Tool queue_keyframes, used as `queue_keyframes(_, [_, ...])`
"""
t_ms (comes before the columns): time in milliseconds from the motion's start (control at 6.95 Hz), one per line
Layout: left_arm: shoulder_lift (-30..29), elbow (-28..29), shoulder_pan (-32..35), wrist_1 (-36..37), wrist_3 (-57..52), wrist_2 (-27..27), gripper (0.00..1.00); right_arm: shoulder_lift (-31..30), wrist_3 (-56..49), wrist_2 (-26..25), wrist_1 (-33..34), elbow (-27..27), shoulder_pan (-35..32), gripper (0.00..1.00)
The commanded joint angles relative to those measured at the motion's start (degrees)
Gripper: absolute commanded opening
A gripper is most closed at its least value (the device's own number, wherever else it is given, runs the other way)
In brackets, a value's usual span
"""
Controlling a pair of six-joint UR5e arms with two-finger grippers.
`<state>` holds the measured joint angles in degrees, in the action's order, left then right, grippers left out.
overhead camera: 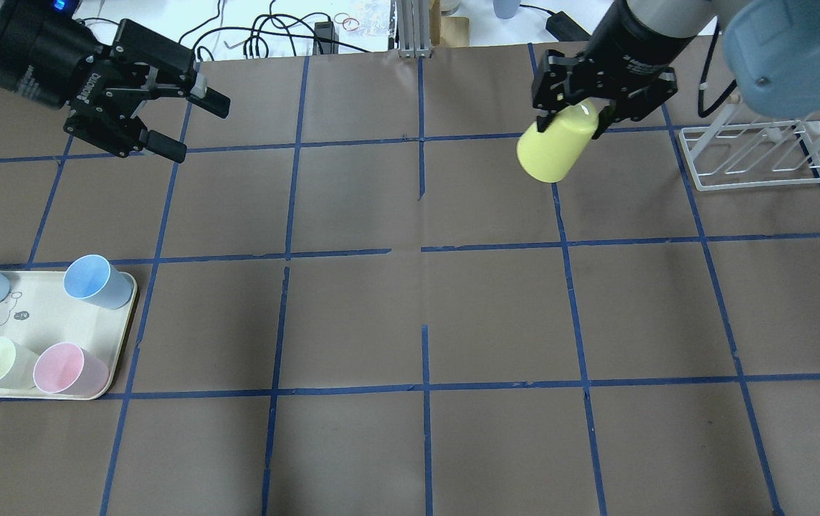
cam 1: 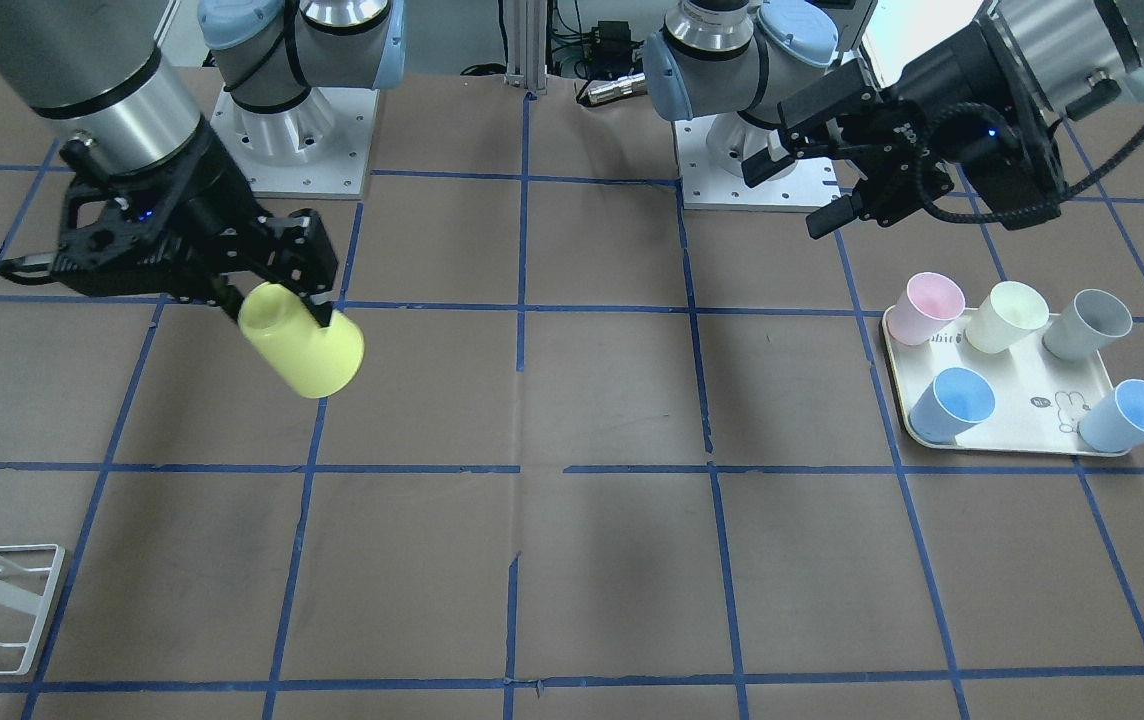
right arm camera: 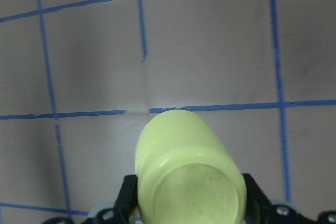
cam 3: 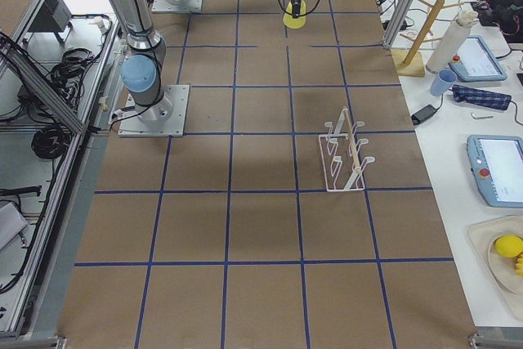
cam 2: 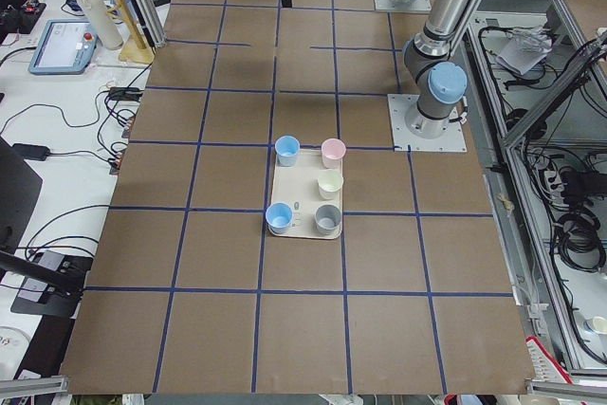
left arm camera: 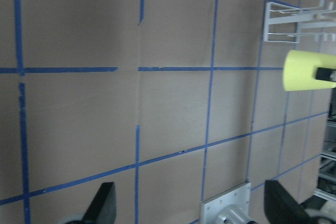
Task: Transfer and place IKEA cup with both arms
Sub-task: 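Carry the yellow cup toward the left gripper while the left gripper reaches toward it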
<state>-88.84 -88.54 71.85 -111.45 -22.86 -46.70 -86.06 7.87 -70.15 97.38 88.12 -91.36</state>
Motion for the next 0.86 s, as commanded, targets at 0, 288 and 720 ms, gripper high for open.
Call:
queue_keyframes(0, [0.42, -8.97, -3.38, -2.46, -8.16, 11.40, 1.00, -0.42, 6.71, 23.12, -1.22, 0.12, -0.84, 0.00])
queue_keyframes(288, [0.95, -15.92, -4.00, -2.63, -10.96, 19.50, 1.00, 0.10, 9.35, 42.99, -1.31, 2.21, -0.31, 0.00])
queue_keyframes(720, [0.87, -21.49, -4.26, -4.29, -11.07, 30.52, 1.00, 0.19, 8.22, 62.20, 0.79, 13.63, 1.79, 0.00])
